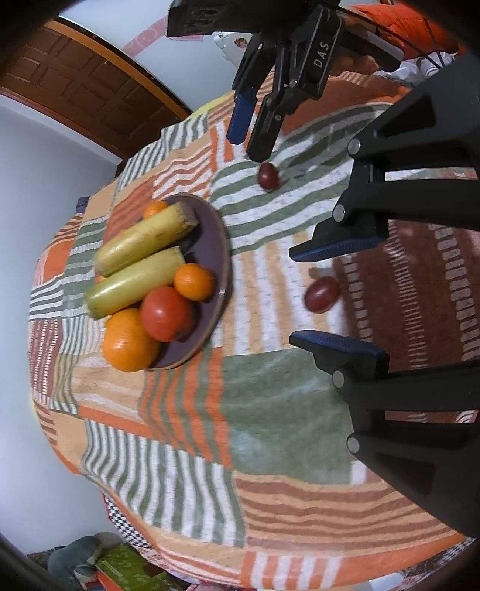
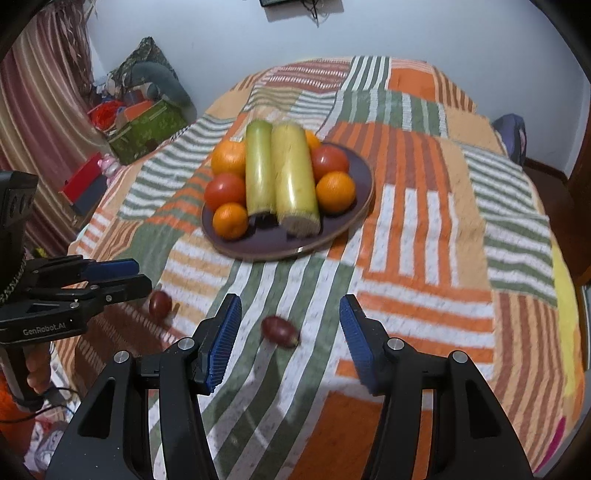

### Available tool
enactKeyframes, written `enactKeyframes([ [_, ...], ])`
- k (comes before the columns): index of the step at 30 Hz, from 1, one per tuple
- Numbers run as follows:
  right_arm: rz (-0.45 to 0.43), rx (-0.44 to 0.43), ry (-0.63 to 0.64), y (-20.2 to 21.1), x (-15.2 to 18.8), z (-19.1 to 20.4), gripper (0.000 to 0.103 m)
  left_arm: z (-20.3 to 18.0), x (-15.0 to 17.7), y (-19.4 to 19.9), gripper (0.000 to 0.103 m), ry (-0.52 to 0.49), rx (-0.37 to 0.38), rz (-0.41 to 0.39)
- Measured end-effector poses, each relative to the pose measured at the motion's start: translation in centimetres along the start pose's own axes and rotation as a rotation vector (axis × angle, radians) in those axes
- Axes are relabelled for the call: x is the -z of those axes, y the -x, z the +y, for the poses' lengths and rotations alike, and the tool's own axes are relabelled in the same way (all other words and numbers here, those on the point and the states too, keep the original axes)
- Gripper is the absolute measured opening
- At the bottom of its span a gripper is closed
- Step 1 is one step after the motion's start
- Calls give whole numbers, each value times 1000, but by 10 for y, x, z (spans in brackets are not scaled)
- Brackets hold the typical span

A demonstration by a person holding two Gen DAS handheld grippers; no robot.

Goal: Organize fruits
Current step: 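Grasp a dark red plum with the left tool while the right tool grasps another, then lower both plums onto the plate rim and open both tools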

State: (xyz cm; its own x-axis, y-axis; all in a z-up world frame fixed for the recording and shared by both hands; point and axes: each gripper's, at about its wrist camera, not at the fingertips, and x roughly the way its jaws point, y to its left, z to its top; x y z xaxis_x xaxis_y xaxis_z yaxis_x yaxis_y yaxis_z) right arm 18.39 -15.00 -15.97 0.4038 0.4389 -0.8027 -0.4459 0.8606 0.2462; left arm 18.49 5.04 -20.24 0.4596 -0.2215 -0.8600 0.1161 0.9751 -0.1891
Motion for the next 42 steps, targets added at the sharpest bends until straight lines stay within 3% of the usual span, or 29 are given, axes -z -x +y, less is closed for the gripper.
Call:
enactKeyframes([
  [7,45,-32,-23,-13,8,1,50,-3,11,-14,38,1,-4,42],
  [13,74,-28,-9,-22,11,3,31,-4,11,-23,37,11,8,44],
  [16,75,-46,-11,-22,11,2,22,-7,12,-25,26,-5,-5,37],
  [26,32,-46,8,-16,1,5,22,-2,1,-21,23,-6,-7,10],
  [42,-11,-55,74,-32,-35,21,22,1,-51,-20,23,-53,-29,-86],
])
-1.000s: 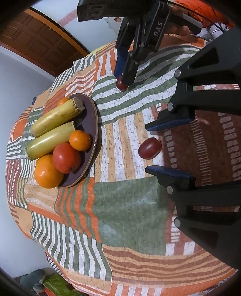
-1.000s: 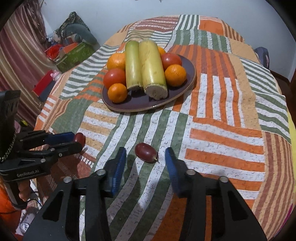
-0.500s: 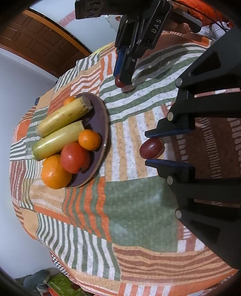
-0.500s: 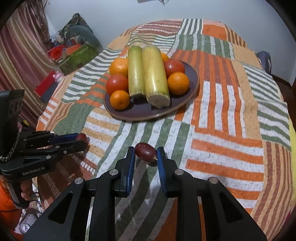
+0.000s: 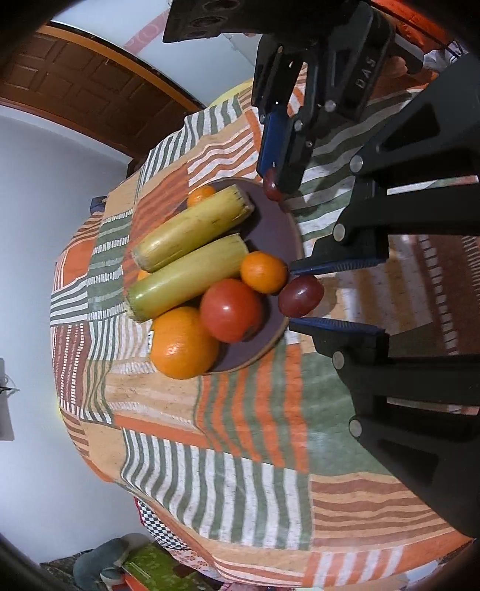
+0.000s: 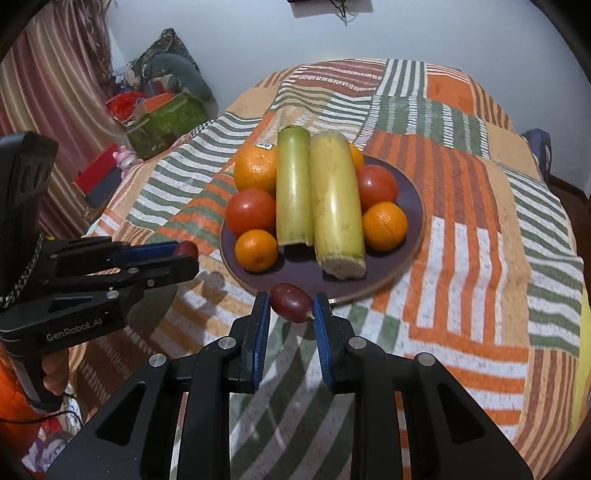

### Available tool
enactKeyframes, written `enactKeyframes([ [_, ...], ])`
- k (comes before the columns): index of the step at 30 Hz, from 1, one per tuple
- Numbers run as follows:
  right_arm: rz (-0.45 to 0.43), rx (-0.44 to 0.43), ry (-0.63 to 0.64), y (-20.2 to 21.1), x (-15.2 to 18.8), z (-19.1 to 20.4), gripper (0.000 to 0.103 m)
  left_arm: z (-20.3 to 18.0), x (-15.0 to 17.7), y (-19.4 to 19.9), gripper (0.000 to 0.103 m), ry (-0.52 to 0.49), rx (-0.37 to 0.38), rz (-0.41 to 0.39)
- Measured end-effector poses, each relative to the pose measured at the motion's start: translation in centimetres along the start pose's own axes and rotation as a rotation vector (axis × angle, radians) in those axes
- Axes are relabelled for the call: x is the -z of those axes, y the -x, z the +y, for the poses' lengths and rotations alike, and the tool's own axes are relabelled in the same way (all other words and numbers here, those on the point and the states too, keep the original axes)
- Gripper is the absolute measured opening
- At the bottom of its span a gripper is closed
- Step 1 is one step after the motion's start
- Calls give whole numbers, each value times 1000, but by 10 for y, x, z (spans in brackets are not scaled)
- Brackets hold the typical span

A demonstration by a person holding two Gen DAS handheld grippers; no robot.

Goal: Organize fruits
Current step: 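Lower both plums onto the plate rim and open both tools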

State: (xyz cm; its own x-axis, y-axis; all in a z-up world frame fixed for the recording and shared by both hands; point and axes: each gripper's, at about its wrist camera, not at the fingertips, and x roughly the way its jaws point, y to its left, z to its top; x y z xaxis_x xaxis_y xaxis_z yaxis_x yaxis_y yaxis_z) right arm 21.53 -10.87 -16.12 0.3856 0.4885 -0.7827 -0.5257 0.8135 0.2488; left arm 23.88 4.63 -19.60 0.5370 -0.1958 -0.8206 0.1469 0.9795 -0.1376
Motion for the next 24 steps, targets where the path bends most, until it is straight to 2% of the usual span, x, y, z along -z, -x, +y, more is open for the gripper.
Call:
enactKeyframes([
  [7,9,-5,6,-15,-10,0,22,5,-11,-16,23,4,2,6],
  [21,67,-10,36,-32,-9,2,22,11,-14,-30,23,19,26,19],
  [24,72,0,45,-33,-10,4,23,12,-14,-30,27,26,21,22],
])
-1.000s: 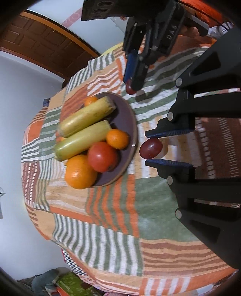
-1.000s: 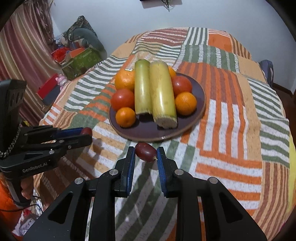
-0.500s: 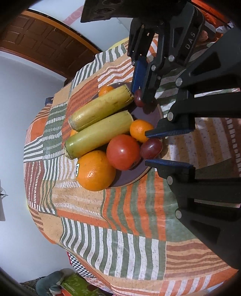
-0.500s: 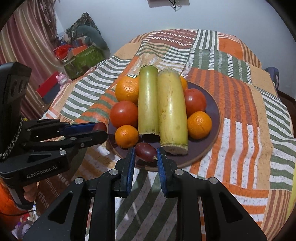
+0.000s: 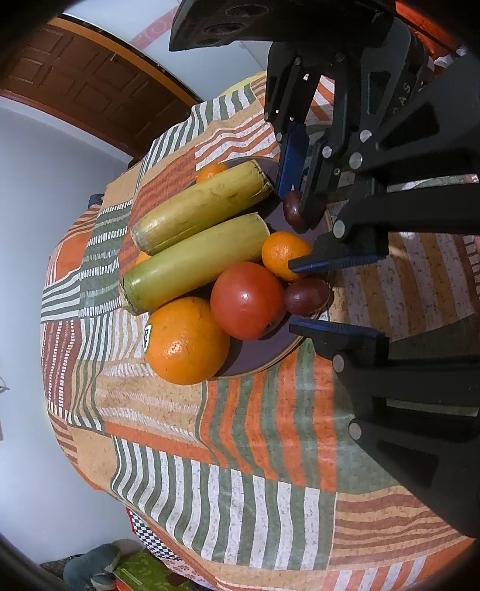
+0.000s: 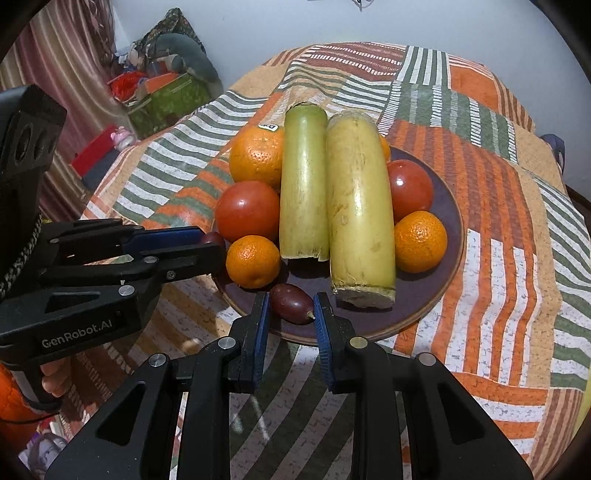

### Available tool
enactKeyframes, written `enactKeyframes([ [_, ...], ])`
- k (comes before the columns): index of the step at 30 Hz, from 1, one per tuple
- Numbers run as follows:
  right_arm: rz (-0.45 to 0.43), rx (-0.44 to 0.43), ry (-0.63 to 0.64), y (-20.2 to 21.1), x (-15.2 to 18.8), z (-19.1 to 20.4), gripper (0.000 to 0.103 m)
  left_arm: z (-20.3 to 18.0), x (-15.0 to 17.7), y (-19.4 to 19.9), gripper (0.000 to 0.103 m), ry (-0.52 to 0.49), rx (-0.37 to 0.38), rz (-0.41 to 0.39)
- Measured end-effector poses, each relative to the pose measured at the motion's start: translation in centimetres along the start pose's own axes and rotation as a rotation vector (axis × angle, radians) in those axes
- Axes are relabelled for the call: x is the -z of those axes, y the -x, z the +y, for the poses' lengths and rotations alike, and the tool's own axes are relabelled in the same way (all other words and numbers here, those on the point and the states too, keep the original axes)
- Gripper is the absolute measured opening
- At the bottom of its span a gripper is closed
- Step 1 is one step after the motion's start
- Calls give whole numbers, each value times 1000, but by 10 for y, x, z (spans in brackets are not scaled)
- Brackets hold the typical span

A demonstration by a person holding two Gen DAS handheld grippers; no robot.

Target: Organize fruits

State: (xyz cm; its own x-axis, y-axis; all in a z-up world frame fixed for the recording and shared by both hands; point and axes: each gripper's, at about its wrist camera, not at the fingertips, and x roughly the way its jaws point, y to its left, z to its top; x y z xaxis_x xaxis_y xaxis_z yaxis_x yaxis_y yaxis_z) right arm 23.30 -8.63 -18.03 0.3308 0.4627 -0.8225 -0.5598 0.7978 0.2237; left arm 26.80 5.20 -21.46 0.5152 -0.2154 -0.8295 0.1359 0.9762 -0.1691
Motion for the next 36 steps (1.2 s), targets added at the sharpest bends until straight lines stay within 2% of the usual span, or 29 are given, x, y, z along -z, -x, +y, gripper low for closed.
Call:
enactKeyframes([
  [6,-6,6,6,4,-3,2,26,0,1,9,28,10,-7,-4],
  [12,-82,23,11,39,-6,5,26,-6,-3,48,28,23,-30,-94],
  [21,-324,93,2,139,-10,13,26,-34,-5,150,28,3,-58,-336],
  [25,-452,106,-5,188,-7,22,26,-56,-1,201,28,-17,-82,-478],
  [32,-617,95,14,244,3,43,26,-86,13,259,28,-55,-100,-636],
  [34,-643,90,21,253,7,48,27,-94,19,271,39,-69,-109,-669],
  [36,-675,93,27,262,11,54,34,-99,25,280,48,-76,-116,-699],
])
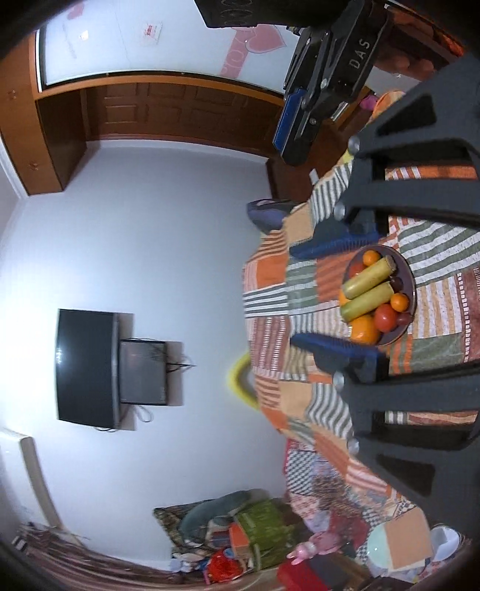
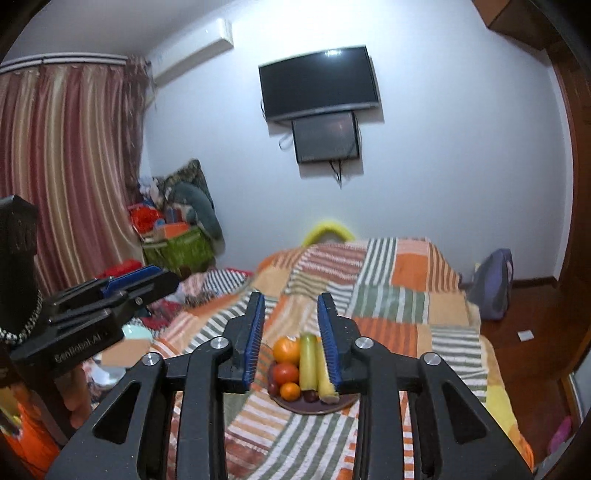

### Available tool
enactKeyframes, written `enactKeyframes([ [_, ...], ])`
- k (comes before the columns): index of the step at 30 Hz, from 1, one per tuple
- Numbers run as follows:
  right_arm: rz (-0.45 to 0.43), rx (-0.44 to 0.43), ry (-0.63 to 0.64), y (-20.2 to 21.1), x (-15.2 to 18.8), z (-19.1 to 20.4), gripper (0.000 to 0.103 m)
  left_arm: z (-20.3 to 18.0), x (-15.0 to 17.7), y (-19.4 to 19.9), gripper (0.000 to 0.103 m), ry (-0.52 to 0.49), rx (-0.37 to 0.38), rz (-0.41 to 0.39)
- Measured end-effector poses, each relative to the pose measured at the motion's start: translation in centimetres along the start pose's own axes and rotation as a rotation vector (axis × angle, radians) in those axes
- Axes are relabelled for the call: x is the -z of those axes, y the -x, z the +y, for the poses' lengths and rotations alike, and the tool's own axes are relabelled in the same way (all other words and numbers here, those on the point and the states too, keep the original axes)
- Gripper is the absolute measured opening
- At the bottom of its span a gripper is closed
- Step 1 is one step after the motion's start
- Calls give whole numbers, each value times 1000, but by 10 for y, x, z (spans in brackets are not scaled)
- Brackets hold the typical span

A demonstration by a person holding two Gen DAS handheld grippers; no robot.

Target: Organize fruits

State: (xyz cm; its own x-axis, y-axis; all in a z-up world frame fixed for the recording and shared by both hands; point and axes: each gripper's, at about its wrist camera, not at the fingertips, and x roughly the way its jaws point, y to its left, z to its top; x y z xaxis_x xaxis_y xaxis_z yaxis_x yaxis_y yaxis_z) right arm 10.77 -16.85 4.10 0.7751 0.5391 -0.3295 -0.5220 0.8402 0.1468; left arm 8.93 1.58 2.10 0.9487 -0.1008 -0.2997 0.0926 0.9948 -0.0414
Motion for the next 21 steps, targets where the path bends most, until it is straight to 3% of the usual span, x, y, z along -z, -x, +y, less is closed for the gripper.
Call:
enactKeyframes([
  [4,-38,21,14,9,0,6,45,-6,-1,15,66,-11,-12,-35],
  [10,-76,70,22,15,3,10,64,-9,-1,30,82,-6,-19,-54],
  [21,-85,121,37,20,6,14,81,-13,2,44,95,-11,-34,-71],
])
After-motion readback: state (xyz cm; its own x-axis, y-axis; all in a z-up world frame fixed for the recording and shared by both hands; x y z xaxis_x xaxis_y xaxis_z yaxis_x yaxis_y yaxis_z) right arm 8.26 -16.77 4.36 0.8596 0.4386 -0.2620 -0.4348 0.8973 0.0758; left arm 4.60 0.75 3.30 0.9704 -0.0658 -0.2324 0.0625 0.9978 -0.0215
